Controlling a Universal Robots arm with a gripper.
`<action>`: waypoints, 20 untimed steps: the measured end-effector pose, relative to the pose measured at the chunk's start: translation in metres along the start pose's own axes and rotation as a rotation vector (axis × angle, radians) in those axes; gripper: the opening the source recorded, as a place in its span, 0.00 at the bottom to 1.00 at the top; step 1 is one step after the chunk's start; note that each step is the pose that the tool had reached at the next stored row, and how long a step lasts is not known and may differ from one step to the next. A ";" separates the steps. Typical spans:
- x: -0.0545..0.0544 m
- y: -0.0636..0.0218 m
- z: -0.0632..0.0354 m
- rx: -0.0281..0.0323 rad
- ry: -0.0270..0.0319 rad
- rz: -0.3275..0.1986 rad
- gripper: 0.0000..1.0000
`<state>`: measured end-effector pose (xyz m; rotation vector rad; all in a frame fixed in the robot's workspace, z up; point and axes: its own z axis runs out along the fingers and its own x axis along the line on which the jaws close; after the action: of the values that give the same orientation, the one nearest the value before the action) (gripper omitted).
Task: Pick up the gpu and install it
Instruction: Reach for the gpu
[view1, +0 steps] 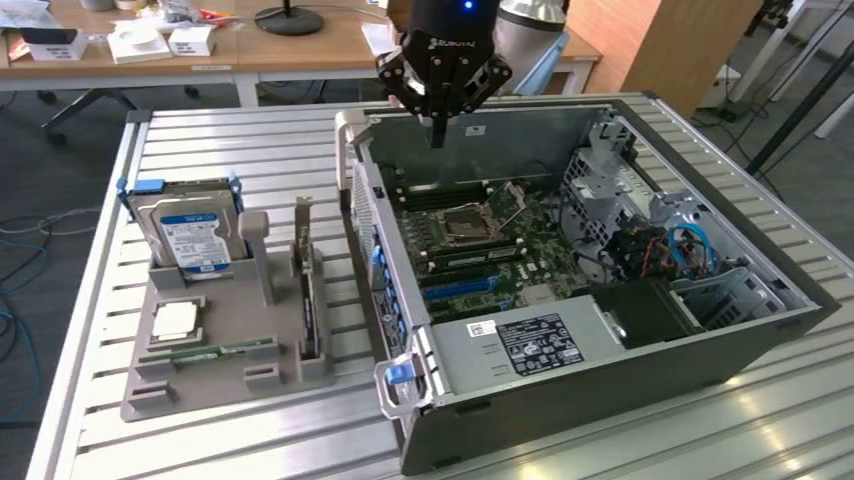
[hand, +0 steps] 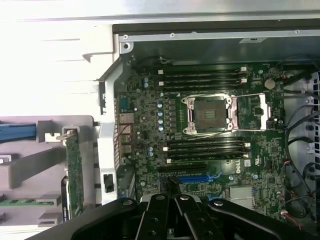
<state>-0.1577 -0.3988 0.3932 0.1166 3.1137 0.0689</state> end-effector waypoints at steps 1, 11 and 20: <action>0.002 -0.0001 0.0000 0.0000 0.0000 0.000 0.10; 0.024 -0.0016 -0.0006 0.0000 0.0000 0.000 0.10; 0.041 -0.0028 -0.0011 0.0000 0.0000 0.000 0.10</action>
<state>-0.1989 -0.3986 0.3932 0.1167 3.1137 0.0689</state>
